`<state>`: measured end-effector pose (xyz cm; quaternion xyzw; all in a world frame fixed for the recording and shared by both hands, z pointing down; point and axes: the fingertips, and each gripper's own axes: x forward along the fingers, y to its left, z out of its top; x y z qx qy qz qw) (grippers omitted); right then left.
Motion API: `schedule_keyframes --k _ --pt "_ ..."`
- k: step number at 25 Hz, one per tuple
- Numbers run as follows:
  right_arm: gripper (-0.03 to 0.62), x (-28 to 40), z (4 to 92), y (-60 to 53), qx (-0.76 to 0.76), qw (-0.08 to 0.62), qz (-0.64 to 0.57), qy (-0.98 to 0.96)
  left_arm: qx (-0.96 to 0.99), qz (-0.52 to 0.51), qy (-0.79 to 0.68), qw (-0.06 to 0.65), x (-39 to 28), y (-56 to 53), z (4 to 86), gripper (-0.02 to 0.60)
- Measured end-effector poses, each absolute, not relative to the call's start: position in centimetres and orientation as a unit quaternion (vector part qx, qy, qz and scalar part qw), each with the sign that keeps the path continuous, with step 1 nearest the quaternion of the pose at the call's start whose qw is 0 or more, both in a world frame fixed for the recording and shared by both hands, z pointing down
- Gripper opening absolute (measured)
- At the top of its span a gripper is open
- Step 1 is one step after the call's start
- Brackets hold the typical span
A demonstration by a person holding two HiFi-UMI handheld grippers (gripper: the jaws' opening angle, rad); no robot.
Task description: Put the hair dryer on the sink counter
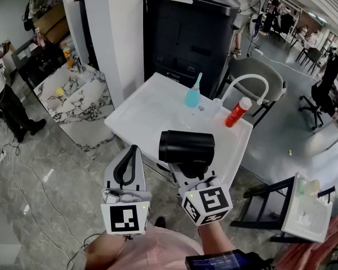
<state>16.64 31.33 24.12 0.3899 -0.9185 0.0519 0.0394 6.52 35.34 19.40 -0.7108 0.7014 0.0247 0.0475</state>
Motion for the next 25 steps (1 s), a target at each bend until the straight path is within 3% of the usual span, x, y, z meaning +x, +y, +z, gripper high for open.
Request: schedule_keyframes --k 25 --pt "0.225 16.8 25.3 27.1 0.381 0.041 0.058 -0.922 -0.696 0.029 0.715 0.048 5.8 31.1 20.7 0.011"
